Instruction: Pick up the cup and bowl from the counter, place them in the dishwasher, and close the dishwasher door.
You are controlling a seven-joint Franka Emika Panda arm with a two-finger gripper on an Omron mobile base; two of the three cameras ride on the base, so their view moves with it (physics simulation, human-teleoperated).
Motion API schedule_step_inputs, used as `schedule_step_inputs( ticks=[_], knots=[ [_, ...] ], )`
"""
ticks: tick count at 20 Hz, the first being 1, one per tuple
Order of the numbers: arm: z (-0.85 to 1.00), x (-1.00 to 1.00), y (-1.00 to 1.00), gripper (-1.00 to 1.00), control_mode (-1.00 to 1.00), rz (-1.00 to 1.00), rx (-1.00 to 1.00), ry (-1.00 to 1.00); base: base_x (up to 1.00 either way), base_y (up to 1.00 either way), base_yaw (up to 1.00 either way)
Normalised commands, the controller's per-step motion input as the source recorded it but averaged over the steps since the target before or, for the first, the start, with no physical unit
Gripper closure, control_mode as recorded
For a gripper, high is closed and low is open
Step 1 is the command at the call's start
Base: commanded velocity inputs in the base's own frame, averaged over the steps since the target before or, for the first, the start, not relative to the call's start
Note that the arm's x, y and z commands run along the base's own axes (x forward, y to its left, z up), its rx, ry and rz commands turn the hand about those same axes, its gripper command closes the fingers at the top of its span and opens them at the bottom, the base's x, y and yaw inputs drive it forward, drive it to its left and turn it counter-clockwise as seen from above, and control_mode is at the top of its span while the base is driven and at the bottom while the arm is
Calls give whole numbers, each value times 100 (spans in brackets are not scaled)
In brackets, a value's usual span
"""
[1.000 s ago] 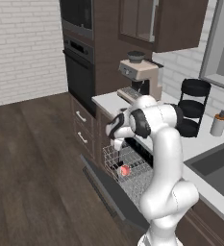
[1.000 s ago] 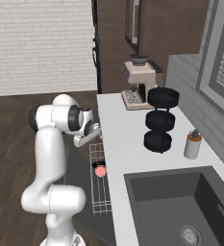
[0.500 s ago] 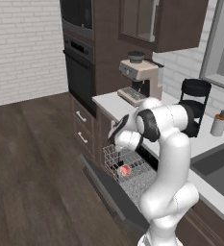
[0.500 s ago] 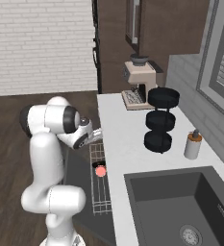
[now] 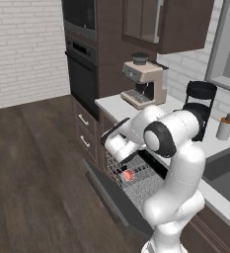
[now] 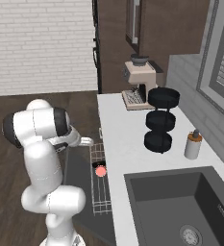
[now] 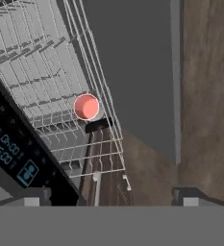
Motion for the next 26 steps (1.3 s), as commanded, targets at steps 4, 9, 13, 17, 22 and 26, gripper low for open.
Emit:
schedule_step_inputs(
  ticks=[4,9,13,17,22,26],
  knots=[
    [100,-5,48,-100,-100,-41,41,0,0,0,0],
    [90,-18,50,-100,-100,-39,49,-1,0,0,0],
    [83,-16,34,-100,-100,-43,53,0,0,0,0],
    [84,-23,34,-100,-100,-46,51,0,0,0,0],
    [33,-36,37,-100,-100,-63,42,0,0,0,0],
    [4,-43,5,-100,-100,-75,47,11,0,0,0]
  ],
)
